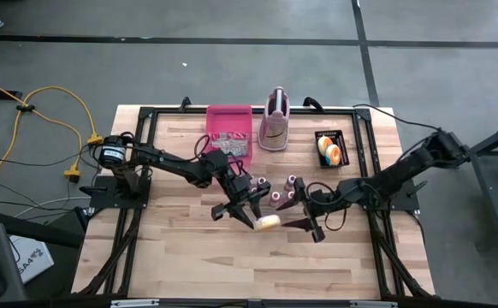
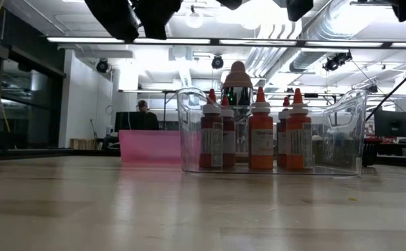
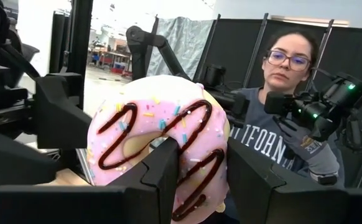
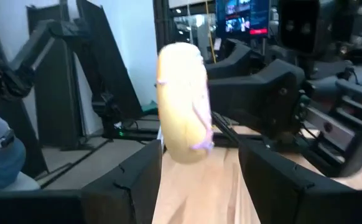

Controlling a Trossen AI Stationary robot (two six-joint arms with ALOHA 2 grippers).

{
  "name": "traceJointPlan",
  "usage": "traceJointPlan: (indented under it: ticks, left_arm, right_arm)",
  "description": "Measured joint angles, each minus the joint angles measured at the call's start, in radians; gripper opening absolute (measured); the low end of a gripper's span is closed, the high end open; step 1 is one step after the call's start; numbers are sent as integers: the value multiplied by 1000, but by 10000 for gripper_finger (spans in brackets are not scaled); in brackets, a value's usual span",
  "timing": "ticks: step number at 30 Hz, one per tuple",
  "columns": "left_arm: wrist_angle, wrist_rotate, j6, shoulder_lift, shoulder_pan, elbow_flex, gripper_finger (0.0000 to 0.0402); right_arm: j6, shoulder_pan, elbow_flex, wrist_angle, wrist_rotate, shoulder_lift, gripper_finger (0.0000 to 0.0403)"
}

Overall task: Pick & Place Food Item
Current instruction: Put the pink donut into the black bin

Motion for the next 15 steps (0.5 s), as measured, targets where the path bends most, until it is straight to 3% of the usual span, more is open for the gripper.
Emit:
traceJointPlan:
  ticks: [15]
  left_arm:
    - [5, -27, 2, 0, 4, 0, 117]
  right_arm:
    - [-71, -4, 123, -56, -53, 74, 201]
